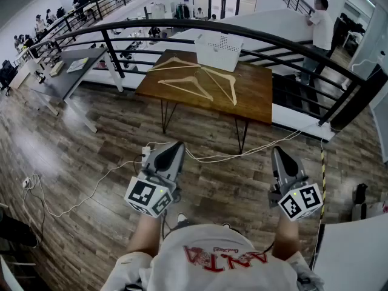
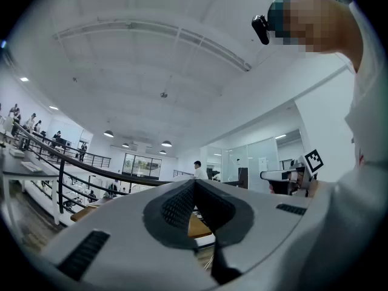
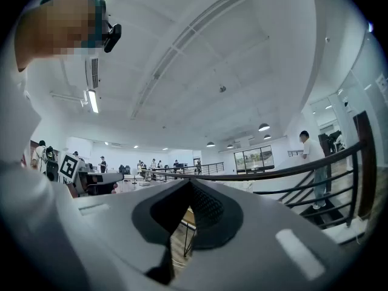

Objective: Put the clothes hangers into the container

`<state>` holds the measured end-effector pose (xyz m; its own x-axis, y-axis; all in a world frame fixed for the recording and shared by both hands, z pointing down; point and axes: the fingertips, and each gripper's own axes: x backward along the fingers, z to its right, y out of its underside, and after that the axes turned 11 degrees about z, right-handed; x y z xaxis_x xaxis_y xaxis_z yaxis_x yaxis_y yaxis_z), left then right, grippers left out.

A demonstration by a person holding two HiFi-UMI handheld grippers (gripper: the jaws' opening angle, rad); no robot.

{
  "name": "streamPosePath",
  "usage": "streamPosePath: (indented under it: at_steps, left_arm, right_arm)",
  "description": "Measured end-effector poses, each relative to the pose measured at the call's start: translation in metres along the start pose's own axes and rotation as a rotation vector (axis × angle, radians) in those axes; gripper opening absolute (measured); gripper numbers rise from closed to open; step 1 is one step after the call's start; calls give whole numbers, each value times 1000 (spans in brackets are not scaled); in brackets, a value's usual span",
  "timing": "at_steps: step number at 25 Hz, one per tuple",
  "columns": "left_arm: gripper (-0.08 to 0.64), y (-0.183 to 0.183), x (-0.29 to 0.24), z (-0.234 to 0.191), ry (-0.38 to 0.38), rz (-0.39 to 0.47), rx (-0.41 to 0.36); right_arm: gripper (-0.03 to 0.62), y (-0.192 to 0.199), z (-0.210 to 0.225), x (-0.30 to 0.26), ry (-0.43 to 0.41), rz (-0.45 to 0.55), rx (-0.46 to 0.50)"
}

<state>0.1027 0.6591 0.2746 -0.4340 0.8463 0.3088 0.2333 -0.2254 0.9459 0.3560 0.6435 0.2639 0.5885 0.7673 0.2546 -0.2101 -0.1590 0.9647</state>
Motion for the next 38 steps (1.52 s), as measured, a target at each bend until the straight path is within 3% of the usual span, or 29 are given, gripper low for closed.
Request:
streamPosePath:
  at_steps: [13,20,30,34,38]
  left_arm:
    - [9,7,-2,-17,-11,-15,20]
    - [9,7,-1,-41,2,-21,23]
    - [9,3,25,-136,-5,-15,21]
    - [9,4,31,-170,-17,-19,25]
    - [9,11,20,-197,-32,-25,39]
  right_arm:
    - [-3,13,-3,-17,-8,-10,-17]
    - [-3,25,-23,-42,-67,-2,-33]
    - [-2,60,-77,-118,-50,5,-24]
    - [-2,70,-95,-150,-64,18,-71]
    - [-2,84,-92,-179,-55,-23,-13]
